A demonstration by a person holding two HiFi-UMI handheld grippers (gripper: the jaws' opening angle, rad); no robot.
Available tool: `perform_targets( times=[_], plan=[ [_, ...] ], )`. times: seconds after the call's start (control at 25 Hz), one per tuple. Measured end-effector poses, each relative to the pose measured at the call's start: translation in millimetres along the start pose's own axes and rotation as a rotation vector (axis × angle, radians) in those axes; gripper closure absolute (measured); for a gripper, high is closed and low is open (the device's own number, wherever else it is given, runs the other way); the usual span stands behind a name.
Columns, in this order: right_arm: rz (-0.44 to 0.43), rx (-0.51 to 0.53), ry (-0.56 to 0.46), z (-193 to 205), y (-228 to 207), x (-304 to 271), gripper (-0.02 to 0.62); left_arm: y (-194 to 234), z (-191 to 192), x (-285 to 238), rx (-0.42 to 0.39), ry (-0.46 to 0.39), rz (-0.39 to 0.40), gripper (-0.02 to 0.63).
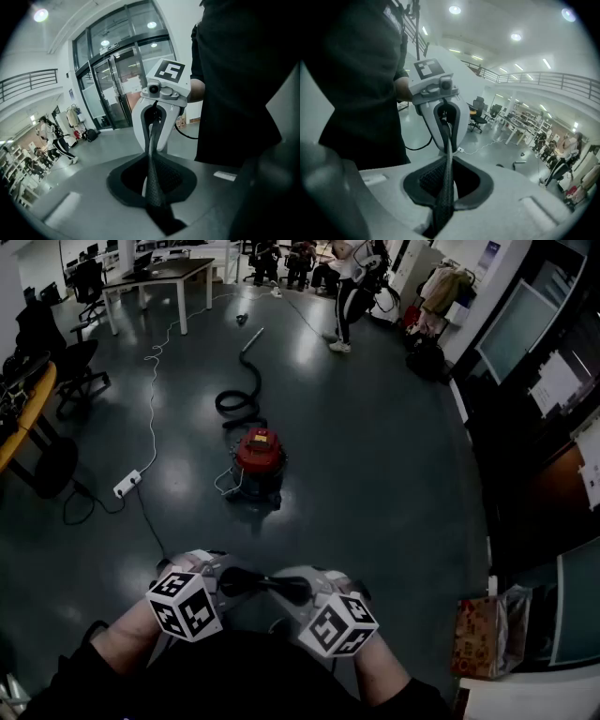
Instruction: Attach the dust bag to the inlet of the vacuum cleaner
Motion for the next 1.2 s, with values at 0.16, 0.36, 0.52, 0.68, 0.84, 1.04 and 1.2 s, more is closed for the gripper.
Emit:
perform_targets(
  times=[0.16,0.36,0.52,0.68,0.84,1.04,1.2],
  plan=[
    [-0.003,-0.003,0.001,3,1,2,0.566,-2,0,-4,-0.001,0.003,0.001,0.577],
    [-0.003,-0.006,0.001,2,-1,2,0.566,1,1,-3,0.002,0.005,0.001,0.577],
    [-0.002,-0.02,-0.004,4,-2,0,0.565,2,2,-4,0.011,0.007,-0.001,0.577],
    [-0.005,-0.033,-0.015,10,-5,4,0.563,3,2,-11,0.017,0.018,-0.004,0.577],
    [-0.016,-0.031,-0.027,17,-10,12,0.565,6,1,-22,0.029,0.031,-0.021,0.577],
    [-0.042,-0.022,-0.044,34,-18,26,0.565,10,0,-44,0.049,0.049,-0.062,0.575],
    [-0.055,-0.031,-0.05,44,-29,28,0.564,20,3,-55,0.07,0.053,-0.09,0.574]
  ],
)
Point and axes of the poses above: the fingertips, and each gripper's own axes: x backward along the fingers, y to its left, z out of its underside, the point moved 3 cm from there along x, backward along the fingers, and after that the axes turned 15 degrees about -y, right-handed, at the moved point
